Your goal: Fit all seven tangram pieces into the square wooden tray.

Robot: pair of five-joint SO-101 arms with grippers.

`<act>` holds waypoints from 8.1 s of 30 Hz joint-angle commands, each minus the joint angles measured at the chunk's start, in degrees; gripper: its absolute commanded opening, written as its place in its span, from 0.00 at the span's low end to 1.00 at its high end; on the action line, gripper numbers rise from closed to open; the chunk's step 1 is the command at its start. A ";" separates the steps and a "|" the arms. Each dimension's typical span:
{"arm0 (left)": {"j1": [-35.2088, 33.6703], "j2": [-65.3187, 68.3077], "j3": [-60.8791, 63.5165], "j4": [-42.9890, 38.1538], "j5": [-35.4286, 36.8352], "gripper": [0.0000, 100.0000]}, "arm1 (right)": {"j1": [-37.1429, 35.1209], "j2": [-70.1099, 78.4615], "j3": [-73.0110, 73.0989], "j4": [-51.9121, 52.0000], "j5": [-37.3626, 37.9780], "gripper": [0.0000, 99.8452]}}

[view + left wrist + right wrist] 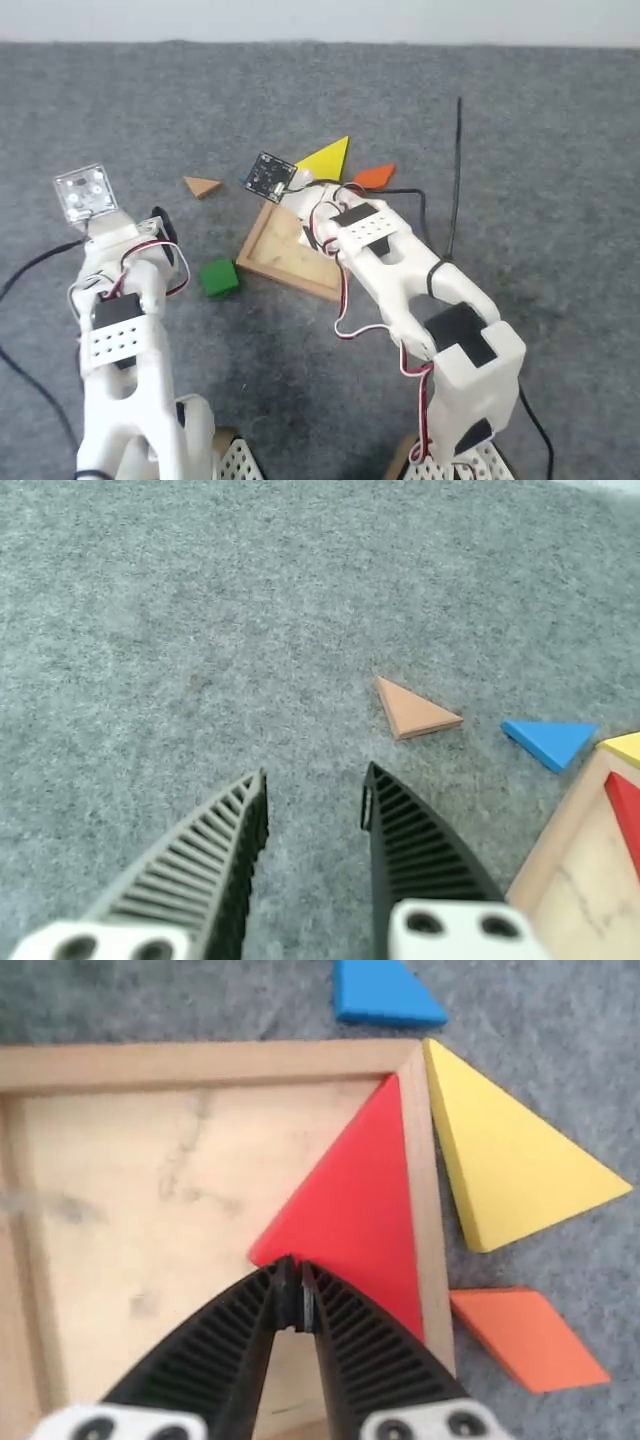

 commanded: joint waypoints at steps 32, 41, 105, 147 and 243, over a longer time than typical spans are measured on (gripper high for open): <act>0.53 -1.67 -0.48 -1.14 -0.35 0.14 | -12.09 -8.48 4.92 20.70 1.32 0.14; 0.53 -1.67 -0.48 -1.14 -0.35 0.14 | -12.00 -10.24 4.31 26.42 6.33 0.01; 30.95 55.21 -68.09 37.45 -24.44 0.21 | 21.23 -75.56 45.10 12.70 -34.64 0.01; 32.26 123.08 -153.54 51.16 -21.01 0.29 | 18.86 -75.56 45.36 11.82 -30.33 0.01; 13.54 70.51 -71.43 48.88 57.76 0.34 | 18.77 -75.56 46.24 9.89 -28.22 0.01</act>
